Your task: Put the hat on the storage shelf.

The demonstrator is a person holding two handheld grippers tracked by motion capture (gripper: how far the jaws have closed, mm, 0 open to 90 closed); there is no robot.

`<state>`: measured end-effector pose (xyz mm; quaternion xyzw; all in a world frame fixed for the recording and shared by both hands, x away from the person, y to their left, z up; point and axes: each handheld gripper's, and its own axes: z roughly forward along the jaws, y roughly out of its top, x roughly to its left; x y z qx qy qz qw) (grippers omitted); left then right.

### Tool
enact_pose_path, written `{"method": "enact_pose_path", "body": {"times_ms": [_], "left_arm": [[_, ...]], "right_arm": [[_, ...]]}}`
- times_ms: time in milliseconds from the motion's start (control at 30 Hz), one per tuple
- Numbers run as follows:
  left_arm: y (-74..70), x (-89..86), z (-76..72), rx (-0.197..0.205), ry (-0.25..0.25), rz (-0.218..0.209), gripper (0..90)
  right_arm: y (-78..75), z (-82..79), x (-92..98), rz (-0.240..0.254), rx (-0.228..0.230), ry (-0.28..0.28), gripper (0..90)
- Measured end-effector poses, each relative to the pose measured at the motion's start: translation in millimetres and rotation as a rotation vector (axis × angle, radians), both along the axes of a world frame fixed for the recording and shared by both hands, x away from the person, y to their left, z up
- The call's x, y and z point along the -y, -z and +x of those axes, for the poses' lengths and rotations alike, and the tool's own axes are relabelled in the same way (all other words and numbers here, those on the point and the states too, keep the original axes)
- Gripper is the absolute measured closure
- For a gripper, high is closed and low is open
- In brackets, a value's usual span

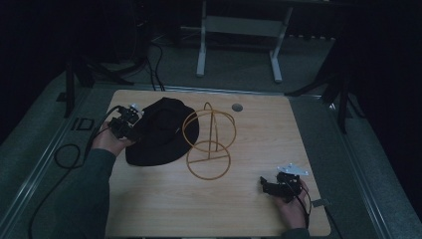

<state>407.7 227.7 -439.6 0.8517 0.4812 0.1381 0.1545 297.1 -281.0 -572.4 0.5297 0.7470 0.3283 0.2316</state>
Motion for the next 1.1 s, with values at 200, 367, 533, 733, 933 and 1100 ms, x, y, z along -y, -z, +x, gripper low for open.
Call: {"method": "enact_pose_path", "body": {"times_ms": [200, 367, 533, 733, 933, 1100], "left_arm": [[-5.5, 7.9, 10.3, -0.020, 0.009, 0.020, 52.9], [-8.3, 14.6, 20.5, -0.046, 0.017, 0.038, 52.8], [-8.4, 21.9, 29.1, -0.064, 0.020, 0.051, 52.8], [-8.7, 29.8, 39.6, -0.075, 0.018, 0.074, 52.8], [-4.6, 36.5, 50.8, -0.109, 0.024, 0.115, 52.9], [4.1, 40.1, 58.5, -0.135, 0.005, 0.117, 53.5]], "right_arm": [[0.0, 0.0, 0.0, 0.000, 0.000, 0.000, 13.7], [0.0, 0.0, 0.0, 0.000, 0.000, 0.000, 13.7], [0.0, 0.0, 0.0, 0.000, 0.000, -0.001, 13.7], [0.0, 0.0, 0.0, 0.000, 0.000, 0.000, 13.7], [0.0, 0.0, 0.0, 0.000, 0.000, 0.000, 13.7], [0.0, 0.0, 0.1, 0.000, 0.000, -0.001, 13.7]]}}
